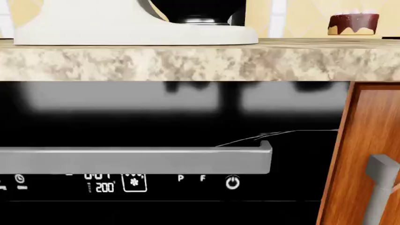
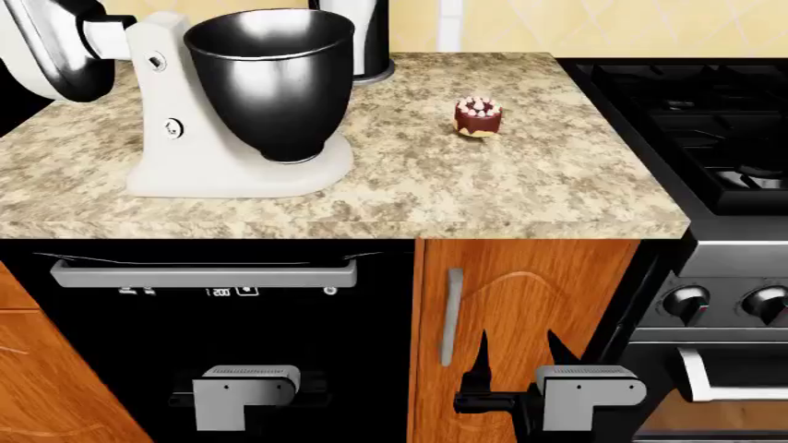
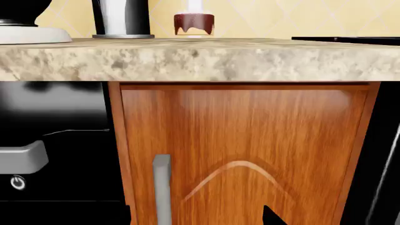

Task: Place the cake in the stand mixer bowl.

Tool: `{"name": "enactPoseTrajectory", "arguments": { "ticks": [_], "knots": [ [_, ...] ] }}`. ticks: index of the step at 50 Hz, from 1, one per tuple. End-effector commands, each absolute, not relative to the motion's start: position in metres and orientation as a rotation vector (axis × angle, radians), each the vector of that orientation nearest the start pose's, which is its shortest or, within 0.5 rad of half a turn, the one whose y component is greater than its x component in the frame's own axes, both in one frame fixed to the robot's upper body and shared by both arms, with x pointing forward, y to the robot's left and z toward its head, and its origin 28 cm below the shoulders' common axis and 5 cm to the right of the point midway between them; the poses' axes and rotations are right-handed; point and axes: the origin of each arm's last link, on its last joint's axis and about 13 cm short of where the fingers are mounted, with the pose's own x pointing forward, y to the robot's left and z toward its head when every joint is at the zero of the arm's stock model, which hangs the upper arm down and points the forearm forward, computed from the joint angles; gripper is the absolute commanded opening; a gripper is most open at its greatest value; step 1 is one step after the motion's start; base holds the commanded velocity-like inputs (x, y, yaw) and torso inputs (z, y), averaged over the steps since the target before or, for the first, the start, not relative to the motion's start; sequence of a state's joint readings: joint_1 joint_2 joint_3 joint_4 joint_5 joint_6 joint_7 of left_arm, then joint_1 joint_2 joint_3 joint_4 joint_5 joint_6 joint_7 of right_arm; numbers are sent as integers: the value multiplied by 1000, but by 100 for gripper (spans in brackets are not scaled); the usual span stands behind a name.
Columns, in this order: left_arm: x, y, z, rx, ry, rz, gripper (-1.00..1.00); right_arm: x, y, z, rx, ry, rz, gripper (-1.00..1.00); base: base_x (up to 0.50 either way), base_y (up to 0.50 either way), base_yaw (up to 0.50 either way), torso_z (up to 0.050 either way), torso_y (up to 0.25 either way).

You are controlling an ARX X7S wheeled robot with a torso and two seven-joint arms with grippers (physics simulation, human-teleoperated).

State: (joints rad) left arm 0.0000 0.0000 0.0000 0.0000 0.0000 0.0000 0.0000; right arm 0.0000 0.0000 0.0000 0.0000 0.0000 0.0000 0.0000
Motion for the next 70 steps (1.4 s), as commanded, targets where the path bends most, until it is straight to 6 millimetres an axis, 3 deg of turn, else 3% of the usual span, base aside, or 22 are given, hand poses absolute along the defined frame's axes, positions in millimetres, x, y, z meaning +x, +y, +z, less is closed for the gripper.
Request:
{"name": "enactPoseTrajectory", "arguments": {
  "ticks": [1,6,10,13,18,20,22,24,25,26,28,30,31,37,44,46,47,50,52,56,61,70],
  "knots": [
    [205,205,21,5,-33,-15,100,208,-100,18,-31,-21,-32,100,0,0,0,0,0],
    [201,205,44,20,-76,-4,100,209,-108,32,-26,-39,-79,100,0,0,0,0,0],
    [188,215,77,43,-116,26,100,214,-115,56,-91,-81,-90,100,0,0,0,0,0],
    [167,225,111,110,-146,70,100,214,-120,77,-95,-117,-100,100,0,0,0,0,0],
    [134,242,153,145,-238,142,100,216,-124,91,-94,-148,-96,100,0,0,0,0,0],
    [120,245,156,99,-275,108,100,216,-124,97,-97,-160,-97,100,0,0,0,0,0],
    [99,238,163,-97,-210,26,100,218,-123,99,-107,-165,-75,100,0,0,0,0,0],
    [89,245,178,-153,-206,108,100,220,-121,106,-132,-190,-69,100,0,0,0,0,0],
    [93,250,195,-172,-269,166,100,220,-121,107,-134,-193,-68,100,0,0,0,0,0],
    [103,257,208,-55,-306,248,100,220,-120,109,-125,-195,-65,100,0,0,0,0,0],
    [116,262,229,167,-429,230,100,221,-118,108,-118,-198,-63,100,0,0,0,0,0],
    [109,261,218,161,-467,249,100,220,-118,106,-112,-195,-64,100,0,0,0,0,0],
    [94,259,201,148,-426,272,100,219,-118,106,-110,-196,-63,100,0,0,0,0,0],
    [92,260,197,156,-485,276,100,210,-117,121,-82,-215,-35,100,0,0,0,0,0],
    [93,260,199,150,-479,307,100,223,-118,186,-16,-247,94,100,0,0,0,0,0],
    [101,279,200,183,-323,430,100,226,-120,210,-30,-277,113,100,0,0,0,0,0],
    [97,288,204,96,-267,452,100,228,-121,221,-20,-280,130,100,0,0,0,0,0],
    [69,324,221,101,-501,537,100,237,-122,239,-55,-265,147,100,167,0,0,0,0],
    [65,327,222,165,-485,333,100,241,-120,244,-54,-272,162,100,500,0,0,0,0],
    [51,337,235,156,-504,372,100,247,-123,264,-76,-257,153,100,500,0,0,0,0],
    [50,338,235,159,-508,370,100,251,-125,274,-85,-250,146,100,500,0,0,0,0],
    [52,337,233,160,-505,369,100,254,-124,273,-62,-238,154,100,500,0,0,0,0]
  ]
}}
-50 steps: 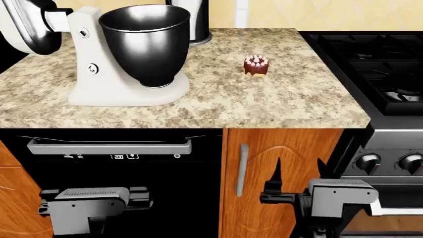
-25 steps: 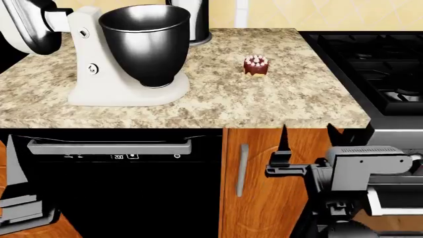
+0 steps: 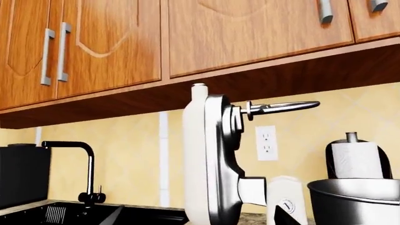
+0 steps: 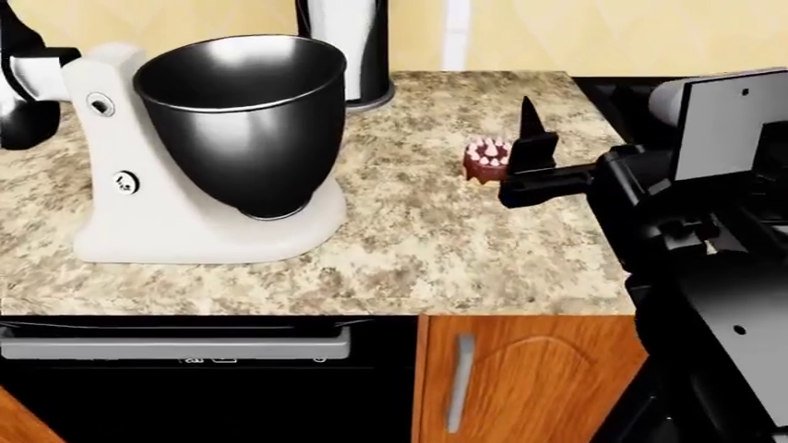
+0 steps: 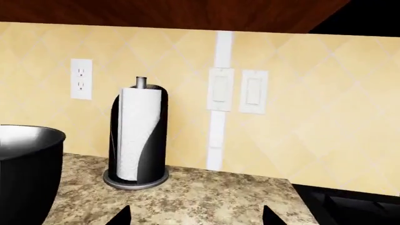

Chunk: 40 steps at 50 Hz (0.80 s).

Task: Place the cake in the stand mixer bowl.

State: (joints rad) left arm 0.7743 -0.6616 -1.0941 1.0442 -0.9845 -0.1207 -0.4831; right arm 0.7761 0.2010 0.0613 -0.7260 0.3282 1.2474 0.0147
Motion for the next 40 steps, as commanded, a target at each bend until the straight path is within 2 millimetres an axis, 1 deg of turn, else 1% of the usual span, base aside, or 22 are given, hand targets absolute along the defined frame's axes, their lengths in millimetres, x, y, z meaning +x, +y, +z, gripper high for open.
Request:
{"name": "enactPoseTrajectory", "arguments": {
  "ticks": [1,4,6,8,17,19,22,23,24,25,26,40],
  "knots": [
    [52,337,233,160,-504,369,100,254,-124,273,-48,-247,160,100,500,0,0,0,0],
    [52,336,232,162,-504,363,100,254,-125,272,-9,-250,164,100,167,0,0,0,0],
    [52,336,231,163,-502,362,100,255,-125,270,-37,-246,150,100,0,0,0,0,0],
    [55,335,231,165,-499,360,100,252,-126,273,-11,-284,176,100,0,480,0,0,0],
    [50,338,234,167,-503,363,100,252,-124,271,-33,-274,188,100,0,500,0,0,0],
    [52,337,232,168,-500,361,100,254,-125,271,-27,-275,172,100,0,500,0,0,0],
    [52,336,230,169,-498,360,100,255,-126,271,-51,-286,134,100,0,0,0,0,0],
    [52,336,230,168,-497,361,100,254,-126,271,-12,-287,151,100,0,0,0,0,0],
    [53,336,230,168,-497,361,100,254,-127,271,-13,-268,150,100,0,0,0,0,0],
    [53,336,230,168,-497,360,100,253,-127,271,27,-303,175,100,0,0,0,0,0],
    [53,335,230,168,-495,360,100,255,-128,270,22,-277,162,100,500,-4,0,0,0],
    [54,335,228,169,-489,352,100,256,-128,264,-7,-264,150,100,500,-5,0,0,1]
  ]
}}
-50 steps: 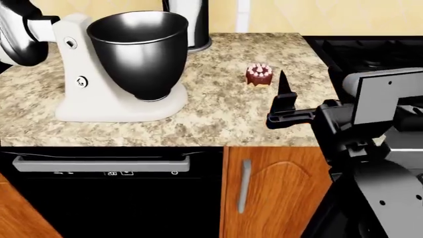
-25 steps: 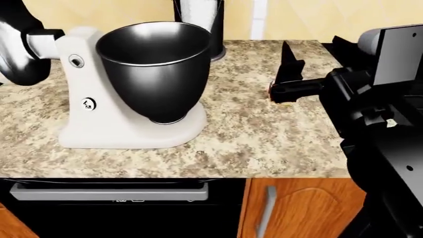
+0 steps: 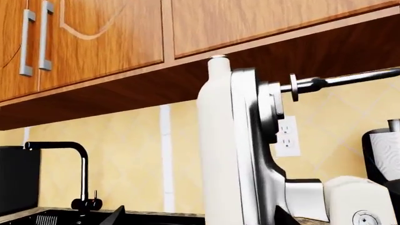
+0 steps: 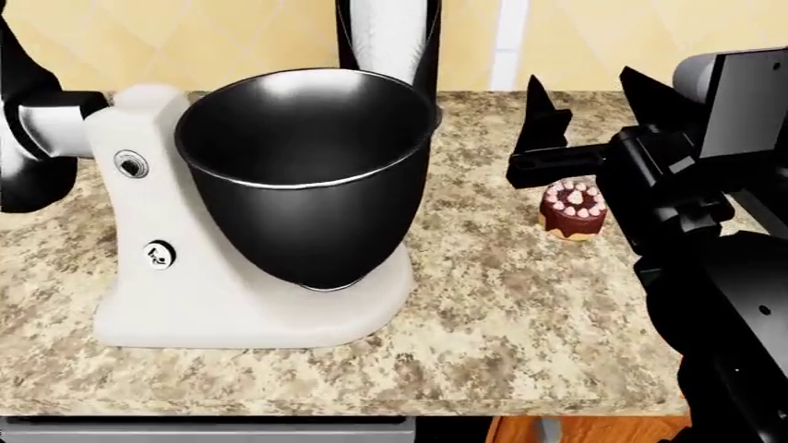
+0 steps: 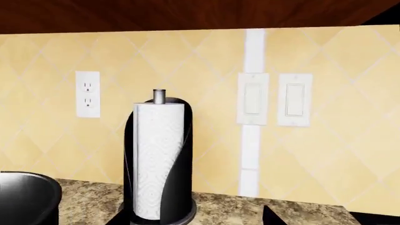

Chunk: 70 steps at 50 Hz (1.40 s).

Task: Place the cake in the stand mixer bowl.

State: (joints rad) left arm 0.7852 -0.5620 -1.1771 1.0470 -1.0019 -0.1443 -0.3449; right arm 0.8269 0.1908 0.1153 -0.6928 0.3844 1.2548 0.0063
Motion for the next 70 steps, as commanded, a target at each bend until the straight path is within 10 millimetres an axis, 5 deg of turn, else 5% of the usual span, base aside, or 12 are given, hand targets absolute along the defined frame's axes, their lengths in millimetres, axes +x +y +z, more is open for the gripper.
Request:
{"name": "enactPoseTrajectory", "arguments": {
  "ticks": [1,10,27,37,48,50,70],
  "knots": [
    [54,335,228,169,-489,352,100,256,-128,264,-7,-264,150,100,500,-8,0,0,0],
    [54,333,225,169,-483,354,100,246,-140,247,-61,-206,104,100,0,0,0,0,0],
    [57,331,220,168,-469,356,100,217,-166,258,-123,-175,12,100,0,0,0,0,0],
    [58,331,221,168,-468,358,100,218,-167,241,-65,-117,56,100,0,0,0,0,0],
    [56,331,220,167,-471,355,100,199,-162,216,24,-79,75,100,0,0,0,0,0],
    [58,330,219,169,-467,355,100,190,-160,180,67,-5,92,100,0,0,0,0,0],
    [58,330,219,172,-469,353,100,188,-160,170,80,13,94,100,0,0,0,0,0]
  ]
}}
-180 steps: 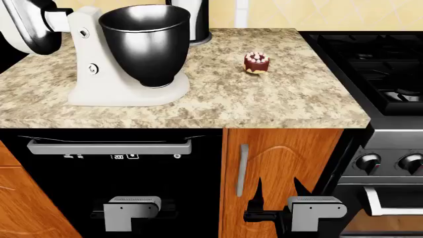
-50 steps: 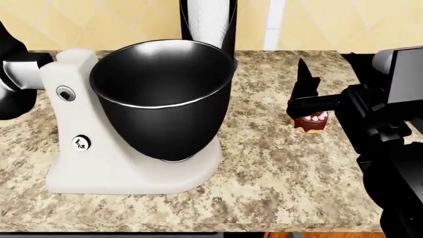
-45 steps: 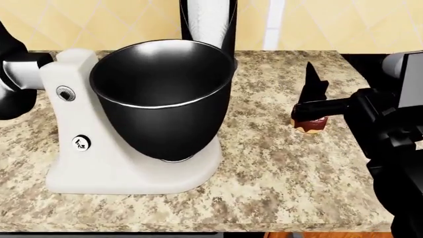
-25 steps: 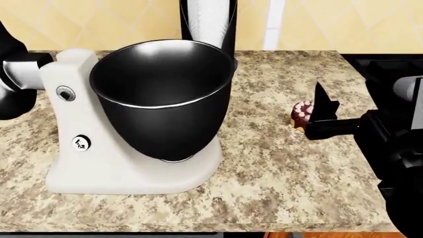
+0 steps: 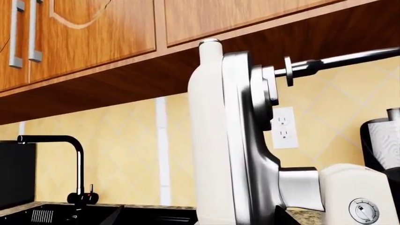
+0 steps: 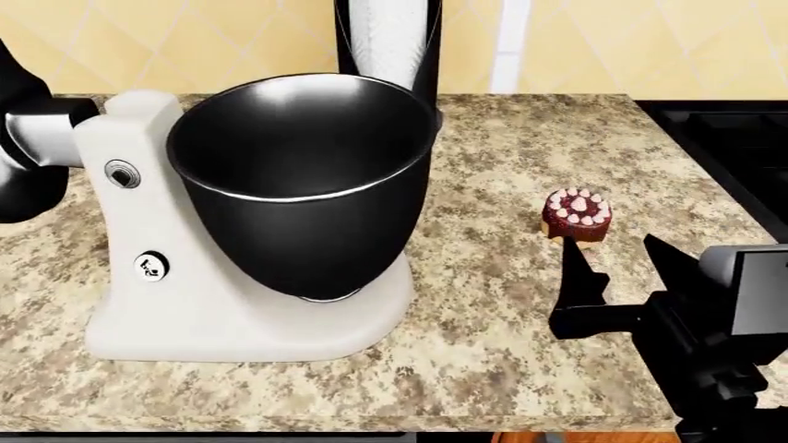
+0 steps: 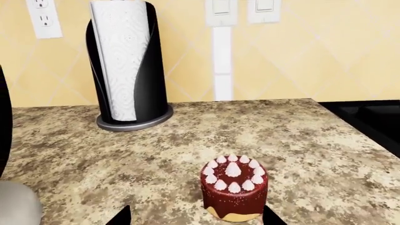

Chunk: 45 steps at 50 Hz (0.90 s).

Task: Place the cake in the stand mixer bowl.

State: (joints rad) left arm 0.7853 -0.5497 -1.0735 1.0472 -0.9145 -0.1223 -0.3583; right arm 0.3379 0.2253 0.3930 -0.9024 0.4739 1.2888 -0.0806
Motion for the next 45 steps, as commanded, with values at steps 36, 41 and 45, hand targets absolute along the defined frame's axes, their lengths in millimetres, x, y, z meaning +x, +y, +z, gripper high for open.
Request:
{"name": "enactPoseTrajectory", "arguments": {
  "ticks": [36,41,45],
  "knots": [
    [61,328,217,167,-459,355,100,238,-161,161,0,10,-10,100,0,0,0,0,0],
    [62,327,217,167,-455,354,100,238,-157,162,0,2,10,100,0,0,0,0,0],
    [61,328,217,166,-458,355,100,239,-157,162,-2,2,16,100,0,0,0,0,0]
  ]
}}
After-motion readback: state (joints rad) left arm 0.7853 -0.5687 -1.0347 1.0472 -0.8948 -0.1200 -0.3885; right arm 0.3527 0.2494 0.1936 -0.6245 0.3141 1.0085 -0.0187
